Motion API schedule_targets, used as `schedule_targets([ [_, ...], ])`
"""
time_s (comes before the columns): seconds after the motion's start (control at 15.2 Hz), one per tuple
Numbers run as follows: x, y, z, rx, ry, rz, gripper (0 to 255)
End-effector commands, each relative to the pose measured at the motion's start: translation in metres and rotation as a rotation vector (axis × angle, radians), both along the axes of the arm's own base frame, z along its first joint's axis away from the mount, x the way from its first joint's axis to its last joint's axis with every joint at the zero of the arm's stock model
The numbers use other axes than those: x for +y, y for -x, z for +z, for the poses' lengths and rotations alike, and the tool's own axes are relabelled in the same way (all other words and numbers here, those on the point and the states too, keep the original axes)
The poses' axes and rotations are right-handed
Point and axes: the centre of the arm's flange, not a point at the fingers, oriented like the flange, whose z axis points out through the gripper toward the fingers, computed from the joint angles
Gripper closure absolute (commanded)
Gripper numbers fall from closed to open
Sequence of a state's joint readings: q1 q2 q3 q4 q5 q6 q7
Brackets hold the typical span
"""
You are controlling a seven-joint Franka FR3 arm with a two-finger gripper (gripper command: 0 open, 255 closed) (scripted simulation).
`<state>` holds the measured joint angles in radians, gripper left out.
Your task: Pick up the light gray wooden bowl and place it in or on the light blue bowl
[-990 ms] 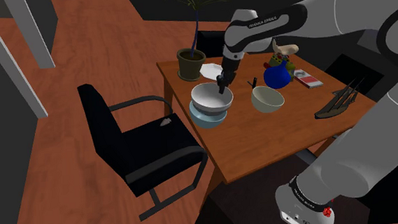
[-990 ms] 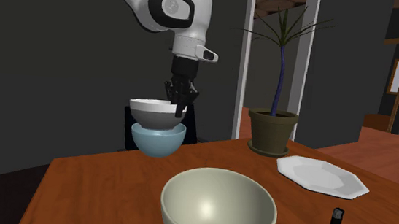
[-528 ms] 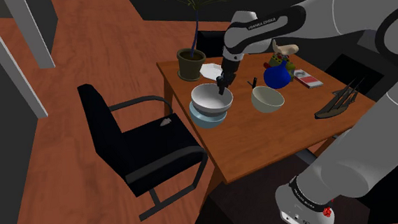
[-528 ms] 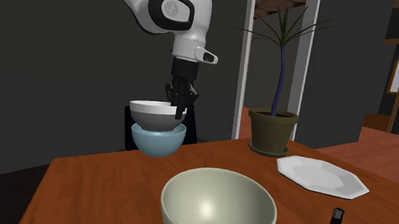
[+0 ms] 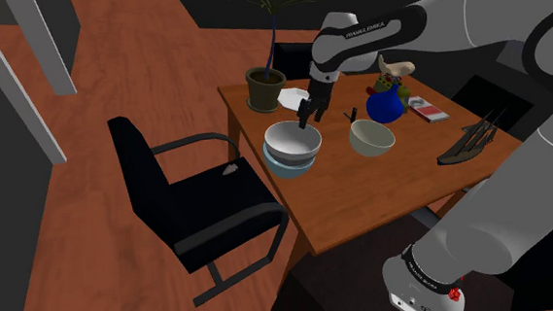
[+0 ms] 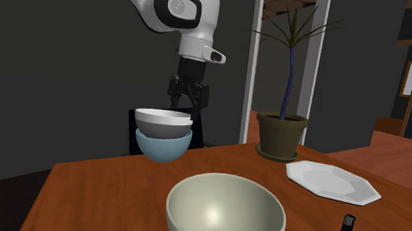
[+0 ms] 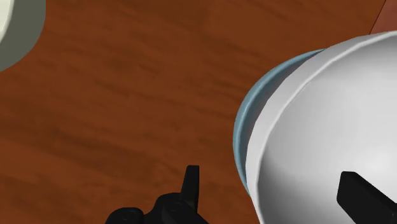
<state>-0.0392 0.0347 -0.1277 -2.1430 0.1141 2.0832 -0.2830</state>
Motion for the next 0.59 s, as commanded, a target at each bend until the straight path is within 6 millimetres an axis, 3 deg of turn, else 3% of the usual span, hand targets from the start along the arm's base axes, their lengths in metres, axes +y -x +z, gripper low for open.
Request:
schedule_targets([
  [0.0, -0.002, 0.0, 0.02, 0.0, 0.0, 0.0, 0],
  [0.13, -0.005, -0.002, 0.043, 0.0, 0.0, 0.0, 0],
  [0.53, -0.005, -0.002, 0.043, 0.0, 0.0, 0.0, 0],
])
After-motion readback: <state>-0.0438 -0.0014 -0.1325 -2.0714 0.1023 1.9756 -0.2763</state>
